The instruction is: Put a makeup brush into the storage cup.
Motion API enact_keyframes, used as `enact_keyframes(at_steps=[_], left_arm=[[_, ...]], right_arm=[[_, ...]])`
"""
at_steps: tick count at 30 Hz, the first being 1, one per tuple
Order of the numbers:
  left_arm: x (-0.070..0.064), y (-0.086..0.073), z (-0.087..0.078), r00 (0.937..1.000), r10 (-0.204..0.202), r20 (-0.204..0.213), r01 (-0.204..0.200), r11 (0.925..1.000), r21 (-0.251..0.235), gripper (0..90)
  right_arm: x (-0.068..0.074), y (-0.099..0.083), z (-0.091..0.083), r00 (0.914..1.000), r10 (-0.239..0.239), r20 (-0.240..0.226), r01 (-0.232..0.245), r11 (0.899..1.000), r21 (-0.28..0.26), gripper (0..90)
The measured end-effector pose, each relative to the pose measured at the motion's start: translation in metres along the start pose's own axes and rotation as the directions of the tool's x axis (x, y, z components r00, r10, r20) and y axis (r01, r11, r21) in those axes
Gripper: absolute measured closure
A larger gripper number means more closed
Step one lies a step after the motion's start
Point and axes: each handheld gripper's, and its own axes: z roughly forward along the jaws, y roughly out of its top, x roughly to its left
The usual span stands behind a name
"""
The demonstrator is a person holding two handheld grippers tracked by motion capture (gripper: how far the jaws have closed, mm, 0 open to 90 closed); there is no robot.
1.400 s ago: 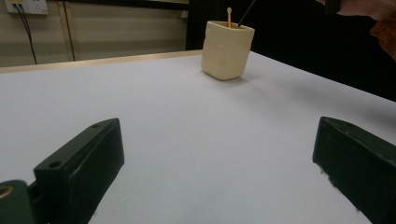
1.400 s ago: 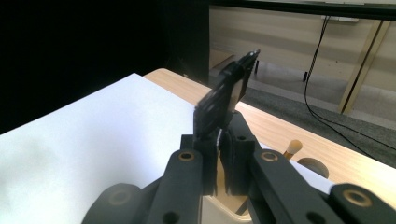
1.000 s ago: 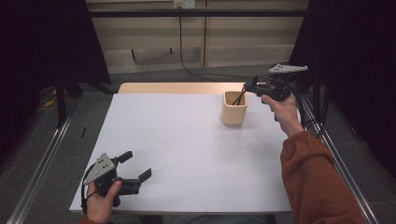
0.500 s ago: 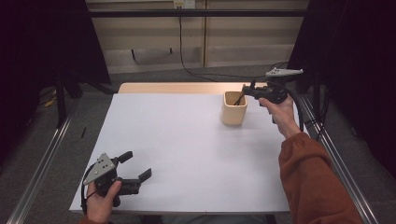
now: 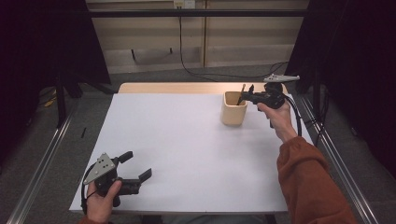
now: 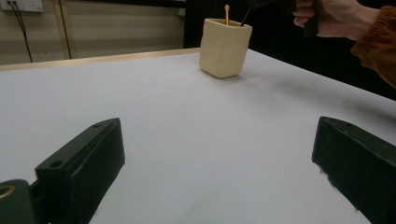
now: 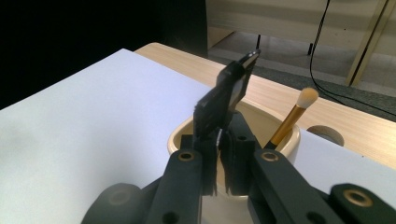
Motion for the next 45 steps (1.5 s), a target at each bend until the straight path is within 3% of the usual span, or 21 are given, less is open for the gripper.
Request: enact_keyframes(at_steps=[5,8,12,20,28,32,41,45], left_arm=[[0.0,0.0,0.0,1.0,-0.001,0.001,0.001,1.0,-0.003,2.4],[0.0,0.0,0.0,1.0,-0.001,0.003,0.001,1.0,-0.003,2.4],[0.0,0.0,0.0,1.0,-0.005,0.001,0.005,1.0,-0.001,2.4],[0.001,0.001,0.002,1.0,-0.004,0.004,0.004,1.0,0.003,2.4],[0.002,0.001,0.003,0.9999,-0.01,-0.003,0.01,0.9999,0.004,2.4],[0.002,0.001,0.002,0.9999,-0.011,-0.008,0.011,0.9999,-0.003,2.4],[0.001,0.001,0.001,1.0,-0.004,-0.002,0.004,1.0,-0.001,2.4],[0.001,0.001,0.0,1.0,-0.006,-0.003,0.006,0.9999,-0.012,2.4]], right_arm=[[-0.001,-0.003,0.0,1.0,0.005,-0.007,-0.006,1.0,-0.013,84.2],[0.0,-0.003,-0.001,0.9999,-0.005,-0.009,0.005,1.0,-0.02,78.1],[0.001,-0.006,-0.001,0.9999,-0.01,-0.013,0.01,0.999,-0.033,60.4],[0.004,-0.006,-0.001,0.9996,-0.02,0.02,0.021,0.998,-0.064,23.6],[0.006,-0.009,-0.001,0.9988,-0.018,0.046,0.022,0.996,-0.083,5.3],[0.007,-0.009,-0.002,0.999,-0.023,0.039,0.026,0.995,-0.092,0.5],[0.008,-0.014,-0.008,0.9983,-0.006,0.057,0.011,0.995,-0.101,0.0],[0.012,-0.022,-0.014,0.9958,-0.01,0.091,0.02,0.994,-0.108,0.5]])
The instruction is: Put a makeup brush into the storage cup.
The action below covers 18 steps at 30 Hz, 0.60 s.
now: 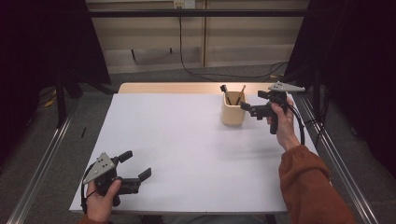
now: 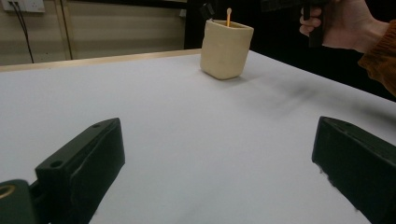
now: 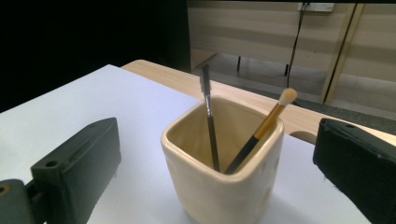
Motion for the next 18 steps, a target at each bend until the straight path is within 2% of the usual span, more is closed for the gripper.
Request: enact_keyframes(at_steps=[4,7,18], left_arm=[[0.0,0.0,0.0,1.0,0.007,0.002,-0.007,1.0,0.002,2.4],[0.0,0.001,0.0,1.0,0.004,0.003,-0.004,1.0,-0.001,2.4],[0.0,0.001,0.0,1.0,0.008,0.003,-0.008,0.9999,-0.009,2.4]], right_arm=[[0.003,-0.003,-0.008,1.0,-0.005,0.001,0.005,1.0,-0.006,0.0],[0.005,-0.005,-0.012,0.9997,-0.007,-0.024,0.007,1.0,-0.011,0.0],[0.019,-0.019,-0.026,0.9996,-0.016,0.024,0.017,0.999,-0.029,0.0]])
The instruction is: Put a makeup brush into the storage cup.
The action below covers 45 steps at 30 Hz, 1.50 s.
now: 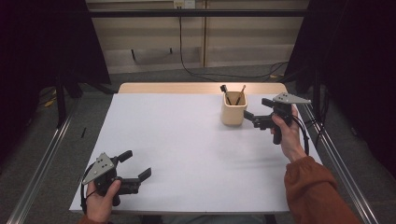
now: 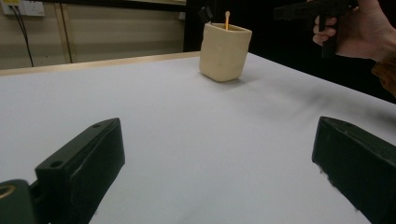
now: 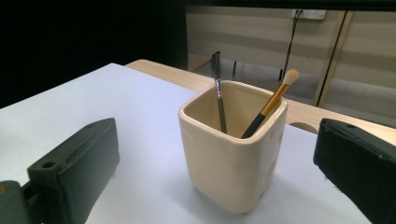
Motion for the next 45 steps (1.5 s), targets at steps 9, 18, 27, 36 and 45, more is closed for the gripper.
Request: enact_keyframes(at_steps=[9,18,27,36,45], left_arm=[[0.001,0.0,0.0,0.9999,-0.003,-0.01,0.003,1.0,0.002,2.4],[0.001,0.0,0.0,0.9999,0.001,-0.011,-0.001,1.0,0.005,2.4],[0.0,0.0,0.0,0.9999,0.0,-0.013,0.0,1.0,0.002,2.4],[0.0,0.0,-0.001,0.9997,0.002,-0.023,-0.002,1.0,0.004,2.4],[0.0,-0.001,-0.003,0.9997,-0.001,-0.025,0.001,1.0,0.002,2.4]], right_arm=[[0.005,-0.011,-0.02,0.9996,0.0,0.029,0.0,1.0,0.005,0.0],[0.017,-0.023,-0.042,0.9995,0.02,0.026,-0.019,0.999,-0.033,0.3],[0.023,-0.035,-0.059,0.9991,0.035,0.024,-0.034,0.999,-0.041,0.7],[0.029,-0.049,-0.075,0.999,0.038,0.024,-0.038,0.999,-0.033,0.8],[0.037,-0.062,-0.095,0.9981,0.055,0.026,-0.054,0.998,-0.039,0.9]])
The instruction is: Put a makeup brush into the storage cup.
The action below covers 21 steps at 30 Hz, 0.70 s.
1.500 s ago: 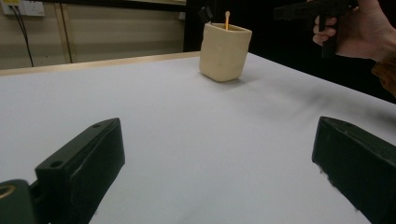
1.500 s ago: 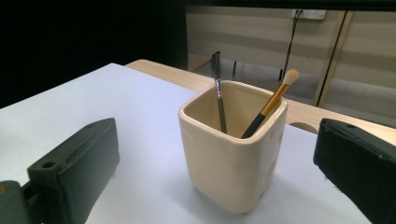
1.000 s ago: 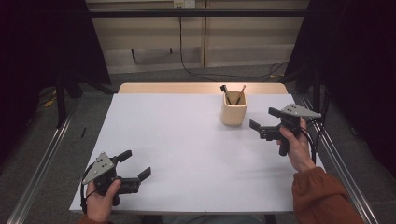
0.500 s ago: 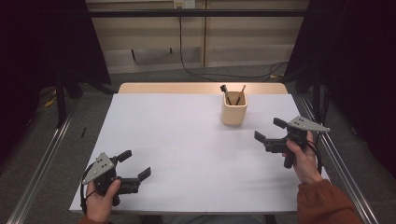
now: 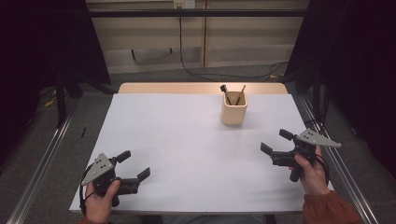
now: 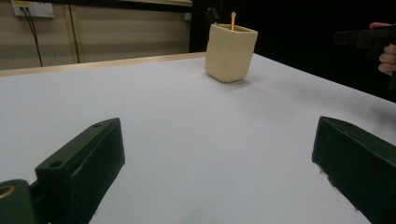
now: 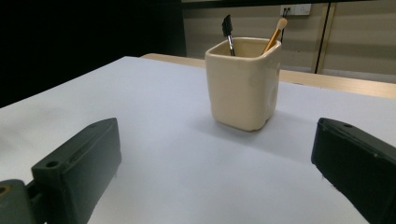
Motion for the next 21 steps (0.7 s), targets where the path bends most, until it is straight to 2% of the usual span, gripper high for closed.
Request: enact_keyframes(at_steps=[3,12,21], left_arm=[[0.0,0.0,-0.001,1.0,-0.009,-0.001,0.009,0.9999,-0.014,2.4],[0.0,-0.001,-0.003,0.9999,-0.009,-0.008,0.009,0.9999,-0.009,2.4],[0.0,-0.002,-0.006,0.9998,-0.009,-0.02,0.008,0.9999,-0.007,2.4]], right_arm=[[0.002,-0.005,-0.005,1.0,0.0,0.008,0.0,1.0,0.012,1.1],[0.002,-0.014,-0.026,0.9993,0.014,0.034,-0.014,1.0,0.008,1.0],[0.003,-0.028,-0.047,0.9994,0.017,0.031,-0.018,1.0,0.023,0.4]])
